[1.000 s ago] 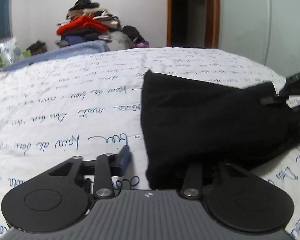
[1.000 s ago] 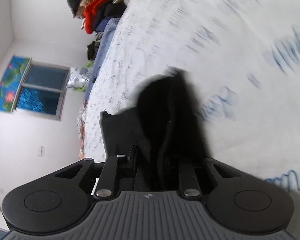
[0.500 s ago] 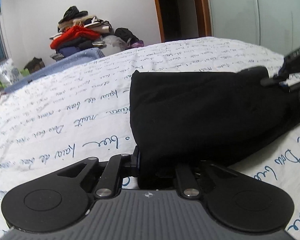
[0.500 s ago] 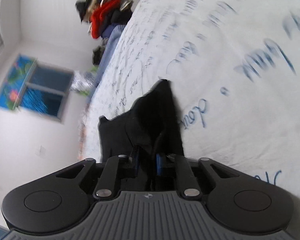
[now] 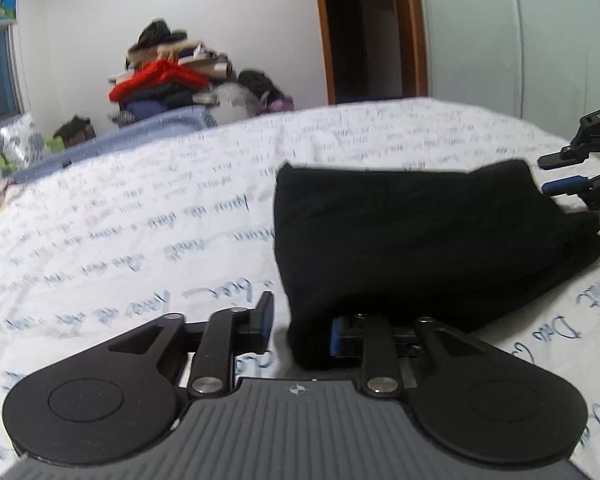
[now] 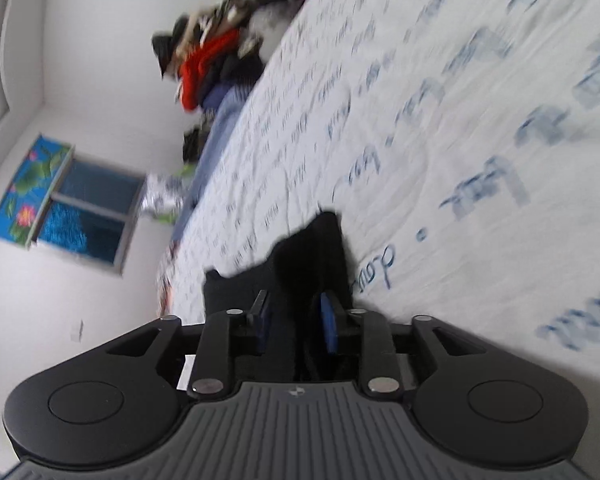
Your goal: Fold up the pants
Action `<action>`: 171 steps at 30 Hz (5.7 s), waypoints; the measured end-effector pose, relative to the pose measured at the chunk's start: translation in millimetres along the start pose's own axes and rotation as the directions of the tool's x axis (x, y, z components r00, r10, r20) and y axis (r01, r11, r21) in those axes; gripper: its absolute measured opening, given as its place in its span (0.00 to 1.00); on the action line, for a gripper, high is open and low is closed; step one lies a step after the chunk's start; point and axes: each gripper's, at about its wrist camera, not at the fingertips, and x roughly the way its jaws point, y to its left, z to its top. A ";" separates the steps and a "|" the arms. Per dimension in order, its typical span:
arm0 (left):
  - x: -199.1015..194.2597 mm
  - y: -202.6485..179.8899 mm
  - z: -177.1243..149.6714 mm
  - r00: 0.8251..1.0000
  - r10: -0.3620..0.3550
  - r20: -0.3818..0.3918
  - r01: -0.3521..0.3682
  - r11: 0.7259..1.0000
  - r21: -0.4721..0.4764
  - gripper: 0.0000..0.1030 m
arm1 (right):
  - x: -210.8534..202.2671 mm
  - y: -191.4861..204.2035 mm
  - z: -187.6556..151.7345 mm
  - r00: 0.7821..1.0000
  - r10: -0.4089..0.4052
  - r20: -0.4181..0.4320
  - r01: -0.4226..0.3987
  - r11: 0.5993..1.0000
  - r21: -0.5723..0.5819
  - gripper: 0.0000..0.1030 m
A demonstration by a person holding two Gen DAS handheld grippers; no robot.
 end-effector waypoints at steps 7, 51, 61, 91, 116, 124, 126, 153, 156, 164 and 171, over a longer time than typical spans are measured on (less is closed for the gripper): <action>-26.3 -1.9 19.3 0.995 -0.084 0.056 0.085 0.996 -0.009 0.46 | -32.4 39.4 -41.6 0.989 0.141 0.033 -0.140 0.990 -0.020 0.72; 38.3 -21.7 11.4 0.940 -0.337 -0.057 0.333 0.941 -0.067 1.00 | 13.8 25.8 -33.8 0.954 -0.085 -0.289 0.024 0.978 -0.208 0.01; 5.7 1.0 53.3 0.962 -0.267 0.064 0.273 0.953 -0.129 0.90 | -44.6 70.4 -27.3 0.998 -0.060 0.021 0.063 0.970 -0.234 0.07; 41.6 -21.4 26.7 0.970 -0.216 -0.108 0.193 0.962 -0.196 0.90 | 35.5 86.5 -118.5 0.965 -0.240 0.104 0.259 0.819 -0.512 0.25; 27.8 -3.1 -0.8 0.993 -0.044 -0.112 0.010 0.958 -0.287 0.99 | 65.7 108.5 -160.7 0.853 -0.368 0.371 0.521 0.538 -0.663 1.00; 26.9 -1.0 -4.2 0.993 -0.055 -0.100 0.022 0.953 -0.303 0.99 | 61.8 106.3 -154.9 0.874 -0.344 0.343 0.486 0.578 -0.656 1.00; 26.8 -0.1 -4.7 0.993 -0.059 -0.099 0.026 0.951 -0.308 0.99 | 59.6 102.7 -155.5 0.881 -0.322 0.346 0.473 0.597 -0.648 1.00; 17.6 6.3 -9.8 0.995 -0.079 -0.057 0.053 0.932 -0.357 1.00 | -22.2 44.3 -156.8 0.897 -0.106 0.430 0.232 0.939 -0.253 1.00; 16.7 7.3 -10.8 0.995 -0.083 -0.052 0.058 0.930 -0.363 1.00 | -27.7 43.3 -154.7 0.916 -0.069 0.394 0.172 0.957 -0.233 1.00; 15.0 10.8 -12.5 0.994 -0.098 -0.041 0.075 0.921 -0.382 1.00 | -41.2 27.3 -129.2 0.962 0.046 0.268 -0.044 0.999 -0.013 1.00; 16.2 14.5 -14.0 0.992 -0.124 -0.033 0.100 0.908 -0.408 1.00 | -32.2 34.6 -122.5 0.964 -0.064 0.258 0.084 0.994 -0.068 1.00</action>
